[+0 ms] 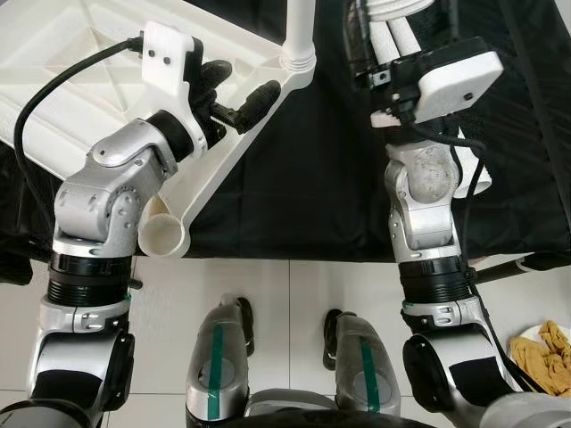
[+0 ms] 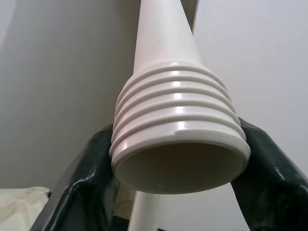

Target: Building children table

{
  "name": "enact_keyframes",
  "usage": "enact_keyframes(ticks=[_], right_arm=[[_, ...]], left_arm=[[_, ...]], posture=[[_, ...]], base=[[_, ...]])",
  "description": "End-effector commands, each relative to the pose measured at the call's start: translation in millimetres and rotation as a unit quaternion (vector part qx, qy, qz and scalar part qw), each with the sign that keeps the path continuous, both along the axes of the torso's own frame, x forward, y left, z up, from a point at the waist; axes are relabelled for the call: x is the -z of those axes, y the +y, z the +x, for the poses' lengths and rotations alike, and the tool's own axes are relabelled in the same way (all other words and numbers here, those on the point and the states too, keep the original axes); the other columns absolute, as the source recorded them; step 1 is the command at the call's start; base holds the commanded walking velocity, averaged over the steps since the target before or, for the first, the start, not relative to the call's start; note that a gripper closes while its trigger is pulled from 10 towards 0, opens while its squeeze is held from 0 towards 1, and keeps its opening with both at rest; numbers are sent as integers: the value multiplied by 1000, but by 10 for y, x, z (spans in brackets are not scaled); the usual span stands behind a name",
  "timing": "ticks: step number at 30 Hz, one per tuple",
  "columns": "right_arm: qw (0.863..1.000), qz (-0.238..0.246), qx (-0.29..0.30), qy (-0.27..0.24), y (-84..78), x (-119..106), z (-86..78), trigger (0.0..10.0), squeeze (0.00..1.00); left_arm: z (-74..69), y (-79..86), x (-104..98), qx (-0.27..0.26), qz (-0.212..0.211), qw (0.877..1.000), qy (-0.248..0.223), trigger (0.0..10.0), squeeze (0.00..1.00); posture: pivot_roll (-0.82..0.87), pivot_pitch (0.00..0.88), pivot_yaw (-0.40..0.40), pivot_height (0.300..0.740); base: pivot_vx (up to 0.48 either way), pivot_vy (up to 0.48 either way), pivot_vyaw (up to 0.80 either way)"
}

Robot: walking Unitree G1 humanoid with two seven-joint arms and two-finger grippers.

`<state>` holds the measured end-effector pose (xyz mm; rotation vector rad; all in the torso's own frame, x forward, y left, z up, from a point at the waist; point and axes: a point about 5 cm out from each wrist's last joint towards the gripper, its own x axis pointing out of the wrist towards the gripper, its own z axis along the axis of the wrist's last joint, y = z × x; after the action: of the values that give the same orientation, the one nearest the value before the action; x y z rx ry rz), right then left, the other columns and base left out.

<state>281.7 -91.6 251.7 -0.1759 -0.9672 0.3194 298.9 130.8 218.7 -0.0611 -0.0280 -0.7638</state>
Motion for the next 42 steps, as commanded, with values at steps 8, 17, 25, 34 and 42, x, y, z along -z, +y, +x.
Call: enact_keyframes(ticks=[8,17,25,34,42], right_arm=[[999,-33,-32,7,76,122,-61,10000,0],[996,-50,-55,47,147,343,-147,10000,0],[995,-52,-43,69,97,433,-154,10000,0],[994,-49,-31,89,67,513,-154,10000,0],[993,-53,-38,100,103,569,-173,10000,0]], left_arm=[[-87,78,23,159,20,987,11,10000,0],[-162,50,-119,248,-53,967,41,10000,1000],[-171,71,-359,288,-130,949,14,10000,0],[-249,83,-550,327,-187,926,-1,10000,0],[-244,75,-677,332,-220,917,-17,10000,0]], posture=[[93,91,30,740],[84,94,15,740],[69,96,12,740],[66,96,8,740],[68,100,2,740]], base=[[0,0,0],[0,0,0],[0,0,0],[0,0,0],[0,0,0]])
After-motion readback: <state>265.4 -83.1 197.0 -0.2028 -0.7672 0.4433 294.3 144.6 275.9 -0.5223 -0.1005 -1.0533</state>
